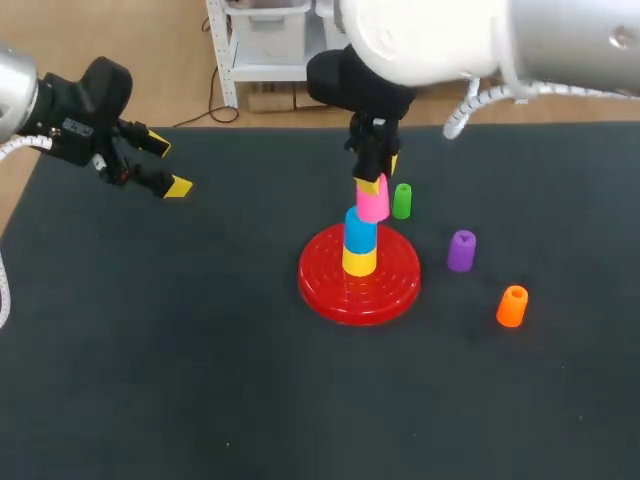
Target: Pick up and stack the cylinders on the red base in this order: pink,purple,orange,green
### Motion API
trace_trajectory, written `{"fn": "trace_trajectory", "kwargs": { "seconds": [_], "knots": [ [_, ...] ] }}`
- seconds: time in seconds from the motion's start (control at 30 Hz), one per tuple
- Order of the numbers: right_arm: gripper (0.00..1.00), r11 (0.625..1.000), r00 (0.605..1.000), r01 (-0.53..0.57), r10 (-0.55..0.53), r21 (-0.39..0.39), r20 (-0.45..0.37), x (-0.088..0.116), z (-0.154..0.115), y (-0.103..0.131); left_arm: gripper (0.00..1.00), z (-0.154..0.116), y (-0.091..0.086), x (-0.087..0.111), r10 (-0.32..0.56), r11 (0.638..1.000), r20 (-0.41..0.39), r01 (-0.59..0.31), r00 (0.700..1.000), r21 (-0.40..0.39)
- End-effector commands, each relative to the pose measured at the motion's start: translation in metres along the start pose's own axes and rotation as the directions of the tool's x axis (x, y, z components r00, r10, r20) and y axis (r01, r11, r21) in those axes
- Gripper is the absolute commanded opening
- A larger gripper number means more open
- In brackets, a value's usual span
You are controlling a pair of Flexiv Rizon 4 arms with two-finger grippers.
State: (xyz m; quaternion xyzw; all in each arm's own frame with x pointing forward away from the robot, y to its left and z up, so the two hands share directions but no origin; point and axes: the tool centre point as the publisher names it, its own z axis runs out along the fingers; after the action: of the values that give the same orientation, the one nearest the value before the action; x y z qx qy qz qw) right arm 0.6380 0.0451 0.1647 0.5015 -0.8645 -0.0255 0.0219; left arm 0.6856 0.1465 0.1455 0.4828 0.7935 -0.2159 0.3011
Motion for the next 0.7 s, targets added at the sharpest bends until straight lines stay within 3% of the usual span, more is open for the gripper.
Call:
{"fn": "trace_trajectory", "kwargs": {
  "seconds": [0.03,0.7],
  "knots": [
    [0.00,1.000,0.957,-0.005,-0.002,0.021,0.290,0.001,0.003,0.004,1.00,0.000,0.000,0.001,0.002,1.000,0.006,-0.002,1.000,-0.001],
    [0.00,1.000,0.982,-0.005,0.000,0.024,0.191,-0.011,0.013,-0.004,1.00,0.000,0.000,0.001,0.002,1.000,0.006,-0.002,1.000,-0.001]
  ]
}}
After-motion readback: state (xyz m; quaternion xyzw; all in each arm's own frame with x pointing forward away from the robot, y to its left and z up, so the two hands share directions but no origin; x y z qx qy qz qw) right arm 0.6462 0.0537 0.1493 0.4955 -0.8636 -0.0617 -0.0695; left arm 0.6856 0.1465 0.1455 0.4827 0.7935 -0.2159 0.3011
